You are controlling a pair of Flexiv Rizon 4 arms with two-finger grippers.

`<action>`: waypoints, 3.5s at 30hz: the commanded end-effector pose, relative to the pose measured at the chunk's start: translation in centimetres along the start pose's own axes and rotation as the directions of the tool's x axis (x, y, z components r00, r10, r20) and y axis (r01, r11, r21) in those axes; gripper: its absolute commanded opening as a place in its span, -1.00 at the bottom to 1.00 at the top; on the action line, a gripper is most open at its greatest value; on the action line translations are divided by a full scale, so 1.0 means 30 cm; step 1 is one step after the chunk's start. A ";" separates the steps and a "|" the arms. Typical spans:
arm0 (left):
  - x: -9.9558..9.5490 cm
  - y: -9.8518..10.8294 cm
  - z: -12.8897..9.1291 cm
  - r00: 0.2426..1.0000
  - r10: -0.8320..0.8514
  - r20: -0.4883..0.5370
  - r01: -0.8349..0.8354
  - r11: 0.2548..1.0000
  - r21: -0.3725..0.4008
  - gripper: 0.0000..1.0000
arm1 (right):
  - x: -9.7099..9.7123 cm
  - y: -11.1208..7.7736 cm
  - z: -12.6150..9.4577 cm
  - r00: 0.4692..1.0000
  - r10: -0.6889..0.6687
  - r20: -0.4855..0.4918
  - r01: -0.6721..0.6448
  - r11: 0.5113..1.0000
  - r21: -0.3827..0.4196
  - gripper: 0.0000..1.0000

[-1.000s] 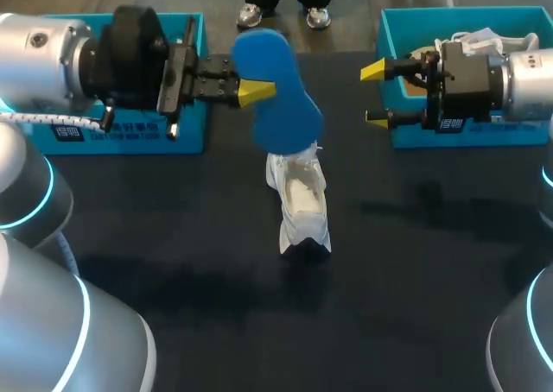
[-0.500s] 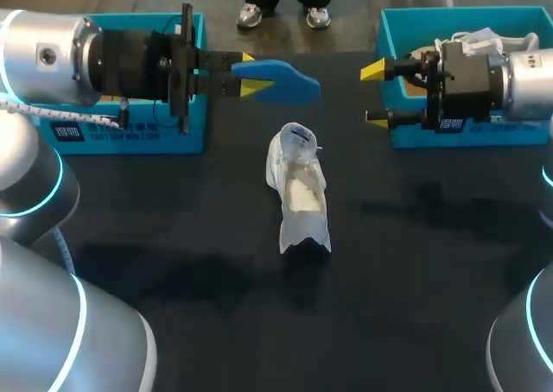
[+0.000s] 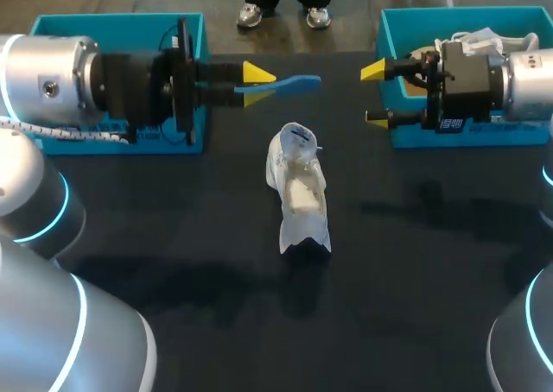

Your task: Take the shoe out of the shoebox, open the shoe tongue, remove and reinsert the insole, then place the shoe into the shoebox

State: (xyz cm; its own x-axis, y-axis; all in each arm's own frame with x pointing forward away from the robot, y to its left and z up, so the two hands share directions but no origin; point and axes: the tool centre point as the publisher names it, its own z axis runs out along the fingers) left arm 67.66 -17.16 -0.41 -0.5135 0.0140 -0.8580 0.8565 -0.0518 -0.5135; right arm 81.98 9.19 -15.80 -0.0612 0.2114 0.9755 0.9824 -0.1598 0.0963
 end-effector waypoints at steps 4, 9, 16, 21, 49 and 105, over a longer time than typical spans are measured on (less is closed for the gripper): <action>0.053 0.044 -0.018 0.981 0.196 -0.018 -0.196 0.979 -0.058 -1.00 | -0.001 0.002 0.008 1.000 0.000 0.002 0.000 1.000 -0.001 1.00; 0.105 0.107 -0.041 0.943 0.330 -0.042 -0.332 0.938 -0.099 -1.00 | -0.001 0.002 0.008 1.000 0.000 0.002 0.000 1.000 -0.001 1.00; 0.175 0.213 -0.071 0.885 0.461 -0.070 -0.466 0.875 -0.131 -1.00 | -0.001 0.002 0.008 1.000 0.000 0.002 0.000 1.000 -0.001 1.00; 0.211 0.262 -0.082 0.855 0.513 -0.078 -0.519 0.842 -0.148 -1.00 | -0.001 0.002 0.008 1.000 0.000 0.002 0.000 1.000 -0.001 1.00; 0.267 0.480 0.045 0.694 0.704 -0.150 -0.720 0.683 -0.123 -1.00 | 0.011 -0.011 0.133 0.999 -0.014 -0.050 0.019 0.995 0.097 1.00; 0.271 0.543 0.155 0.638 0.729 -0.250 -0.768 0.628 -0.130 1.00 | 0.016 -0.014 0.217 0.999 0.015 -0.043 -0.008 0.988 0.155 -1.00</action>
State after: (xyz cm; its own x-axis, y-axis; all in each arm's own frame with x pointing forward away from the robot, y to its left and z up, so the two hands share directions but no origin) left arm 77.39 -23.42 -16.26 0.3147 0.1996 -0.9280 0.9351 0.1027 0.3392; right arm 82.62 15.57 -16.30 -0.0540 0.1718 0.9836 0.9983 -0.0108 0.0567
